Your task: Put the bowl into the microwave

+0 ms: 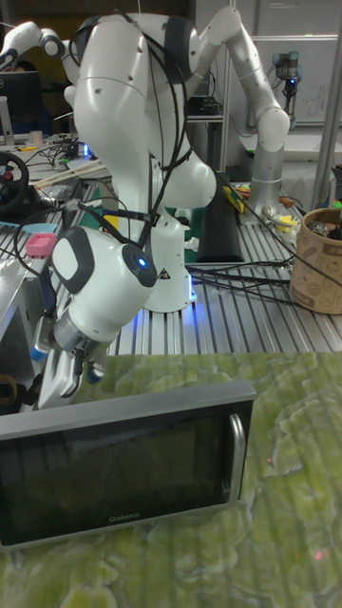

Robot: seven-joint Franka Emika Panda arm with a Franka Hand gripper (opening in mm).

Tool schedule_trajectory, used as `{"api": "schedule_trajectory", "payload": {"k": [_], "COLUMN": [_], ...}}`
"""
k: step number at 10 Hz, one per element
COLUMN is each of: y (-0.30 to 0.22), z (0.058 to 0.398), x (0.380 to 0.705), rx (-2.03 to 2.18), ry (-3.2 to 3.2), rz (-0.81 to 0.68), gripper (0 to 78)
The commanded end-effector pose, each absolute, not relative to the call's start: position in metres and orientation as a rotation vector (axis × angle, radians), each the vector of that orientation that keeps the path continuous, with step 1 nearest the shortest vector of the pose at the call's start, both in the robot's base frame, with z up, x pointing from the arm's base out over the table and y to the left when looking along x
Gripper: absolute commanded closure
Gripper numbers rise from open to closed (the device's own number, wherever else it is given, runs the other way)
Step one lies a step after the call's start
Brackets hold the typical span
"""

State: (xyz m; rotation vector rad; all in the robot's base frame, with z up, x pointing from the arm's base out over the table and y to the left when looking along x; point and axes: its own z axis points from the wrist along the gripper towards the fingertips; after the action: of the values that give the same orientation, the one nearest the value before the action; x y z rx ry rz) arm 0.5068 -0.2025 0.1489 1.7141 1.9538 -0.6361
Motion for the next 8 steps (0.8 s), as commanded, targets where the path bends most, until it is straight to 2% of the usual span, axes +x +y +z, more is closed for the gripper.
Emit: {"api": "schedule_trajectory", "payload": {"k": [1,5,8], "y": [-0.2267,-0.2272,-0.2272], "z": [0.1560,0.1558,0.1558], "x": [0.5189,0.5188,0.5188], "rx": [1.695,1.685,1.738], "ry": [1.901,1.897,1.989], "rz": [-0.704,-0.721,-0.649], "gripper": [76.4,76.4,76.4]}}
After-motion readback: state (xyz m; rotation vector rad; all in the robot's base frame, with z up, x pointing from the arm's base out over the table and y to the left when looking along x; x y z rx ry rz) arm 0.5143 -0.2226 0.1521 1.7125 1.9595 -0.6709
